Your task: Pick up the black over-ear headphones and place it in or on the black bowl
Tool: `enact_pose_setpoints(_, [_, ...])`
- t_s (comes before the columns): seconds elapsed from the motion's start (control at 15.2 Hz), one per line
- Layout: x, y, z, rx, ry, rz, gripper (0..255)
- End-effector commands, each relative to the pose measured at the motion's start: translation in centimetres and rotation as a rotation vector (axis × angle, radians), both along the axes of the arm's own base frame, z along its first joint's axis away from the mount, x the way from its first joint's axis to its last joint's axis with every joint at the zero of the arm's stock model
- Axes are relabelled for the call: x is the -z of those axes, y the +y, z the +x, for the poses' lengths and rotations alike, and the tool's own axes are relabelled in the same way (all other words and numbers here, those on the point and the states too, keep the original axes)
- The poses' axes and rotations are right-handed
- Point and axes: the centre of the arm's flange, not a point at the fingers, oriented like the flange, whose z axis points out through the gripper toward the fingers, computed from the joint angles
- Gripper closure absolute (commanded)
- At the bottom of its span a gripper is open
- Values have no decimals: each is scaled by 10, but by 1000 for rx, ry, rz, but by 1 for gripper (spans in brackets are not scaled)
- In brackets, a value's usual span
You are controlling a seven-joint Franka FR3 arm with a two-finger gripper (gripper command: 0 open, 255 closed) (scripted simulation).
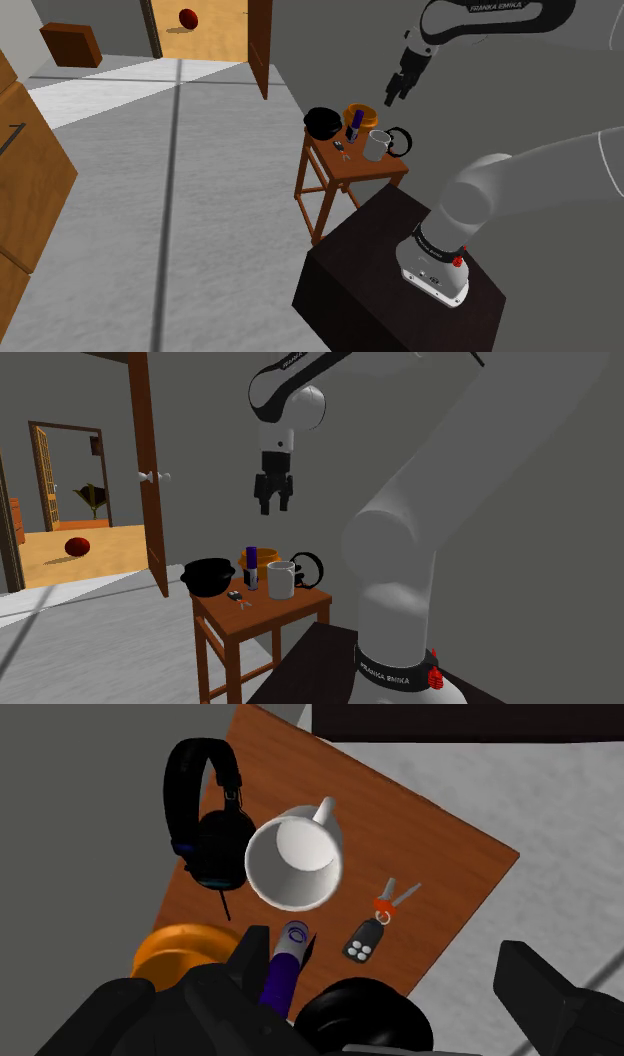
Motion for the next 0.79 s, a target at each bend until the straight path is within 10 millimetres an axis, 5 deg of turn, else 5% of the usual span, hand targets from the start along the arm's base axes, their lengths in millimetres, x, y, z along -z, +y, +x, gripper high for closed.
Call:
enact_pose_setpoints(0.0, [16, -23, 2, 0, 10, 2, 0])
enact_pose_setpoints(0.73, [104, -141, 9, 5, 68, 17, 0])
